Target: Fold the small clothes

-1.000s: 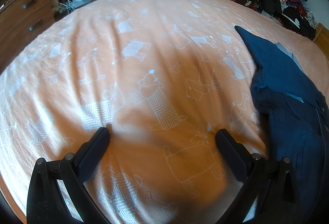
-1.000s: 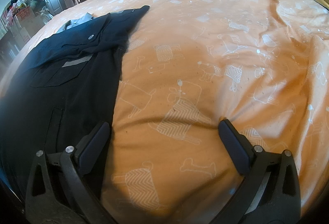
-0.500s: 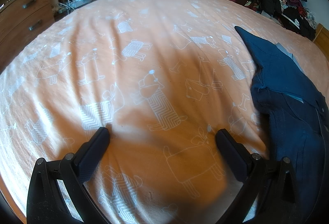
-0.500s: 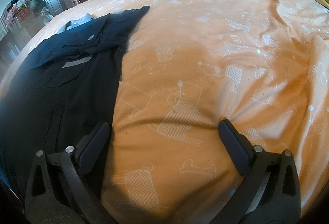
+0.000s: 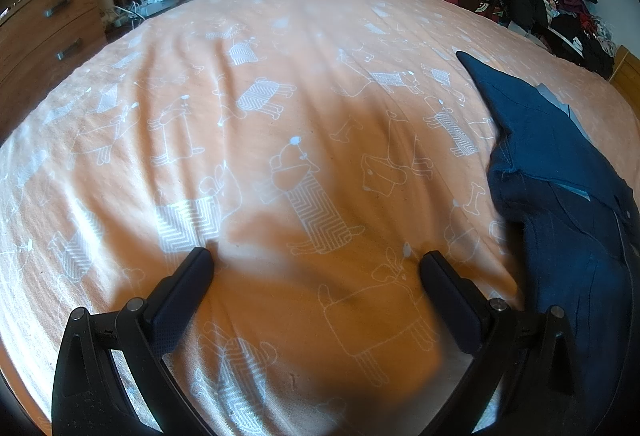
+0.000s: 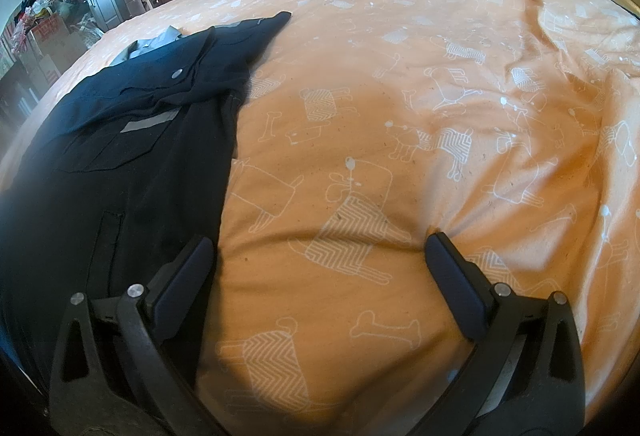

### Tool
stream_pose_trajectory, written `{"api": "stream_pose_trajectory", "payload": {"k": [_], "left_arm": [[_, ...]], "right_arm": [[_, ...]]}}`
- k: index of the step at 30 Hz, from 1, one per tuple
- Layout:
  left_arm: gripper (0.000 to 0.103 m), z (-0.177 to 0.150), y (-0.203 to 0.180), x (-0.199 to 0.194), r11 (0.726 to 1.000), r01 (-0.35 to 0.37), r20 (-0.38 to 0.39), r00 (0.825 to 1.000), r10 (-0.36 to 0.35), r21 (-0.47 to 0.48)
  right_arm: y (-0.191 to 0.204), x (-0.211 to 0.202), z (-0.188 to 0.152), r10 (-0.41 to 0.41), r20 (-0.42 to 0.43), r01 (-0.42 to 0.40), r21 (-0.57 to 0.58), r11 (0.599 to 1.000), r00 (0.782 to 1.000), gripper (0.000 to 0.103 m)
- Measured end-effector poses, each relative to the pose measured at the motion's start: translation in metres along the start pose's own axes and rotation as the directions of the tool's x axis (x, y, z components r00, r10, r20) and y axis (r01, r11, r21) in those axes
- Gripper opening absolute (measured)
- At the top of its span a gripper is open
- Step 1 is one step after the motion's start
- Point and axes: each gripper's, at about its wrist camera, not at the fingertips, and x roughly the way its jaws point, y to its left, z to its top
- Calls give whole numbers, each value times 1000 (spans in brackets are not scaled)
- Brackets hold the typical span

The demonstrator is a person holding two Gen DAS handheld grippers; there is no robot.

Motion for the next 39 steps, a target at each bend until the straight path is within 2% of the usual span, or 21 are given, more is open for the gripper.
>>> {"api": "stream_pose_trajectory", "payload": {"k": [4, 9, 13, 14, 15, 18, 21, 25, 27, 31, 34, 38, 39], "left_arm": [[103, 4, 7, -13, 998, 44, 10, 999, -43, -35], [102, 2, 30, -40, 979, 155, 46, 988, -151, -131], [101, -10, 31, -75, 959, 268, 62, 963, -263, -93], [101, -14, 31, -83, 955, 285, 64, 958, -280, -81], [101, -19, 32, -90, 950, 301, 66, 953, -296, -79], [101, -38, 37, -102, 915, 386, 50, 923, -382, -120], [101, -55, 25, -107, 899, 431, -29, 900, -434, -71], [97, -77, 6, -110, 882, 470, -136, 876, -464, 18], [87, -82, 4, -108, 876, 482, -165, 866, -471, 25], [86, -94, 11, -101, 867, 498, -198, 848, -491, -15], [85, -99, 8, -105, 840, 542, -213, 819, -533, -16], [85, -116, 0, -107, 827, 562, -245, 802, -545, 1], [85, -117, -1, -107, 818, 574, -242, 793, -559, -10]], "right_arm": [[4, -8, 7, 19, -40, -19, -6, 1000, 999, 103], [6, -47, 7, 161, -73, -160, 26, 987, 984, 103], [11, -77, -12, 305, -139, -297, 76, 952, 942, 102], [15, -80, -22, 336, -178, -325, 88, 942, 925, 100], [19, -79, -30, 350, -203, -337, 96, 937, 915, 99], [39, -69, -55, 397, -315, -382, 111, 917, 862, 95], [60, -56, -74, 385, -395, -390, 71, 918, 834, 90], [76, -37, -79, 351, -425, -361, 59, 931, 834, 80], [81, -36, -78, 374, -422, -384, 65, 921, 826, 77], [90, -31, -77, 377, -429, -389, 63, 919, 821, 77], [94, -32, -76, 388, -429, -395, 78, 915, 816, 77], [94, -27, -77, 403, -427, -402, 98, 910, 810, 77], [93, -31, -79, 404, -425, -402, 99, 910, 810, 77]]}}
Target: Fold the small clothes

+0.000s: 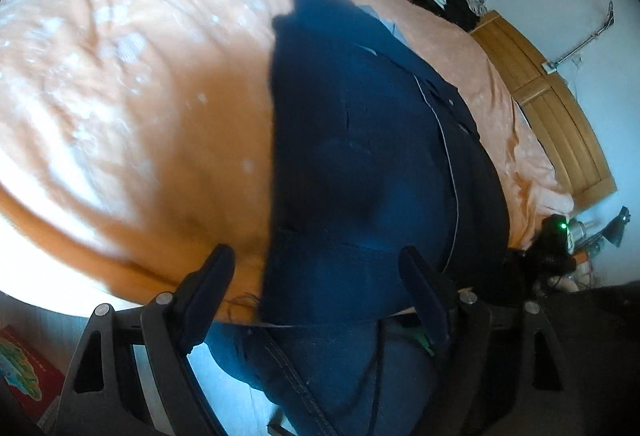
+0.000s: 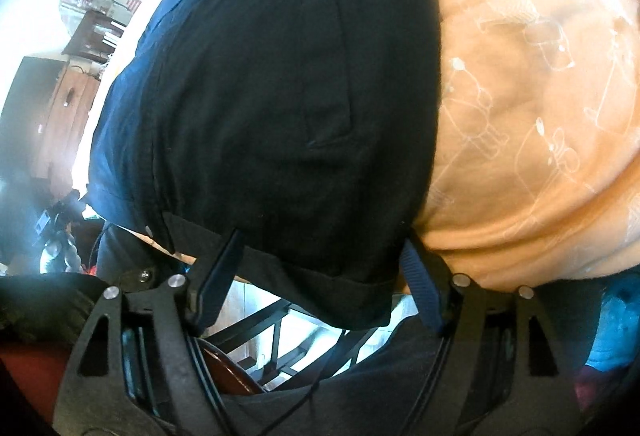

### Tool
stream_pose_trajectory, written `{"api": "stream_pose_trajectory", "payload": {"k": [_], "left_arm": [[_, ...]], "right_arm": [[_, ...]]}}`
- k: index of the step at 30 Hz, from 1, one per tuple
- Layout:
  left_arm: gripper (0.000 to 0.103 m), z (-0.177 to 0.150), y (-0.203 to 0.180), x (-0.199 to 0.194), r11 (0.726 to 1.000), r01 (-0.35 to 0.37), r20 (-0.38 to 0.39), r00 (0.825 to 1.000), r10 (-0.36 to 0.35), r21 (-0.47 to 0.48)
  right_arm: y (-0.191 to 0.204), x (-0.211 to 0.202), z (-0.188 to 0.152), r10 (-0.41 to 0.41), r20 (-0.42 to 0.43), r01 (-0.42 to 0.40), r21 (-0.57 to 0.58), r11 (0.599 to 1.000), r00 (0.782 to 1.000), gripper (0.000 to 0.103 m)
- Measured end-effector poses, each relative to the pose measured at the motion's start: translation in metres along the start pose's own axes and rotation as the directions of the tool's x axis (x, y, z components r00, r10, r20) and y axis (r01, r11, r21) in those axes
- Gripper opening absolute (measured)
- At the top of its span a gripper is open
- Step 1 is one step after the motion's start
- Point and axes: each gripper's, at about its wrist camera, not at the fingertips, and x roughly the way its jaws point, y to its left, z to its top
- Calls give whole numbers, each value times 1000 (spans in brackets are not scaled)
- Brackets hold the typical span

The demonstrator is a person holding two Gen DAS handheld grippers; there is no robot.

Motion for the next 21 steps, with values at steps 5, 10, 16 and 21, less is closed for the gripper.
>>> {"api": "stream_pose_trajectory", "payload": {"k": [5, 10, 16, 21], "left_arm": [[76, 2, -5, 15, 1000, -25, -9, 1000, 25, 7], [13, 5, -9, 11, 999, 40, 19, 999, -40, 0], [16, 6, 11, 23, 998, -4, -4, 1000, 4, -55], [23, 3, 2, 22, 999, -38, -8, 999, 38, -9]], "right_arm": [[-7, -7, -10, 3, 3, -3, 5, 1000, 1000, 77], [-14, -17, -18, -7, 15, 7, -1, 1000, 1000, 70], [-19, -14, -17, 21, 5, -21, 15, 1000, 1000, 73], [-16, -13, -23, -16, -13, 16, 4, 1000, 1000, 62]]}}
